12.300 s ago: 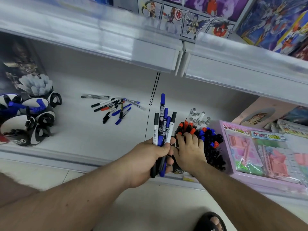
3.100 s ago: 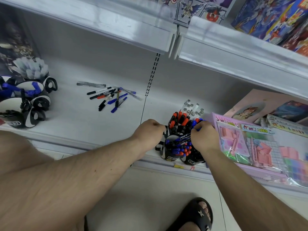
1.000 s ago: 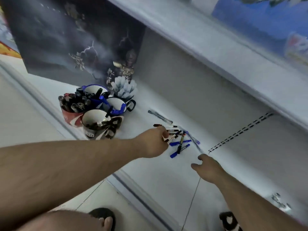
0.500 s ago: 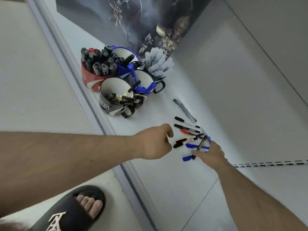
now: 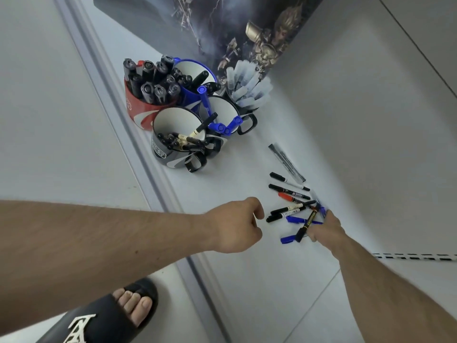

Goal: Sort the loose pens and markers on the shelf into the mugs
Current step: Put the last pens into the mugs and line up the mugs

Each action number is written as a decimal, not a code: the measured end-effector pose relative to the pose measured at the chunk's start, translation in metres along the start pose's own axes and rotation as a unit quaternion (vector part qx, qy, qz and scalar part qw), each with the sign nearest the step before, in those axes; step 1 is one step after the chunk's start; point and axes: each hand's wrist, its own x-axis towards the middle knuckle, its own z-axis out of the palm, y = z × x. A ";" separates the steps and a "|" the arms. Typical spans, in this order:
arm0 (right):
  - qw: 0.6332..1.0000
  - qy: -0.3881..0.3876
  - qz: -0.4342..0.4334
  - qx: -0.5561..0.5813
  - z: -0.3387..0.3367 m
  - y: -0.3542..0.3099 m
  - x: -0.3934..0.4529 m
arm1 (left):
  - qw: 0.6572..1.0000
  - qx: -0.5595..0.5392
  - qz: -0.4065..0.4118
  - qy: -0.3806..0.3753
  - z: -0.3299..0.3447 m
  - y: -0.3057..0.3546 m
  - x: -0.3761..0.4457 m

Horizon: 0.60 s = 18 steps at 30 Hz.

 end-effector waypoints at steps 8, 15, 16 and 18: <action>0.954 -0.028 -0.162 -0.250 0.017 -0.036 -0.058 | 1.000 0.002 -0.004 0.003 0.005 -0.007 0.004; 0.956 -0.064 -0.218 -0.183 0.055 -0.028 -0.096 | 0.999 -0.008 -0.037 -0.007 0.010 -0.018 0.000; 0.968 -0.063 -0.202 -0.133 0.064 -0.025 -0.101 | 0.999 -0.020 -0.046 -0.010 0.010 -0.021 0.000; 0.986 -0.063 -0.151 0.006 0.076 -0.027 -0.115 | 0.997 -0.037 -0.062 -0.005 0.011 -0.027 0.001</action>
